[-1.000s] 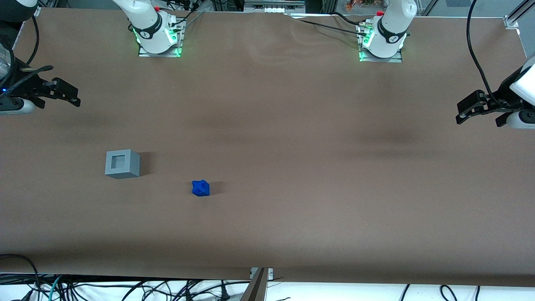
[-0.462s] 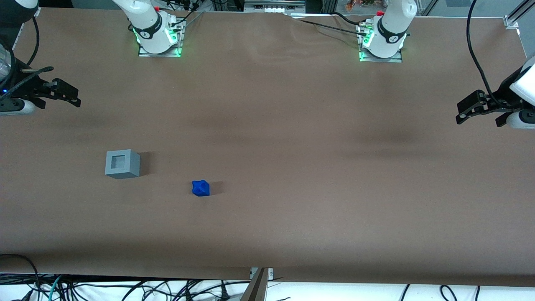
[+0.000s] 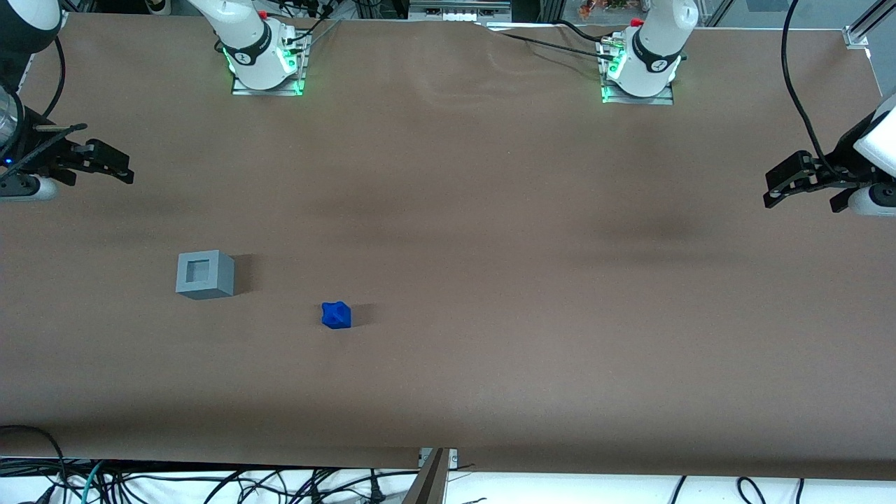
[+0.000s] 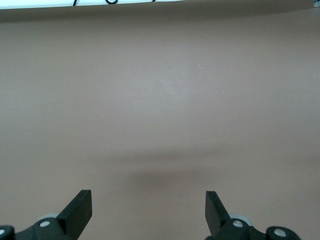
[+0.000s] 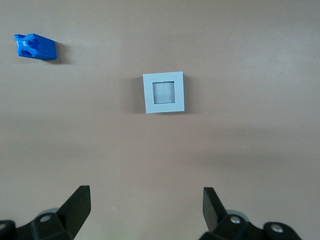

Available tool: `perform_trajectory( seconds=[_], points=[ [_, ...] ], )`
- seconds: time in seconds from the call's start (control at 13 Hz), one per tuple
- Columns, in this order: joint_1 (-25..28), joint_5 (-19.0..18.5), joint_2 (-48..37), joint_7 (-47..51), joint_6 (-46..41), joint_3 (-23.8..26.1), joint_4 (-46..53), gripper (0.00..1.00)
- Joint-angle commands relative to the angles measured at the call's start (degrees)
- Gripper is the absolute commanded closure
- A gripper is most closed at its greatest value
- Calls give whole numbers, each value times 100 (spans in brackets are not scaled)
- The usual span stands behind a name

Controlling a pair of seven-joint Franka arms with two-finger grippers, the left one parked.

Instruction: Insert blue part into gray base with right arm

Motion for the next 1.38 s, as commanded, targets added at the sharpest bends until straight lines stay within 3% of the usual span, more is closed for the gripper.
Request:
perform_trajectory(
  seconds=[0.0, 1.0, 1.31],
  points=[
    [-19, -64, 9, 68, -104, 12, 102, 1],
    [69, -21, 351, 42, -104, 99, 93, 1],
    [920, -47, 1000, 531, 238, 231, 338, 1]
  ],
)
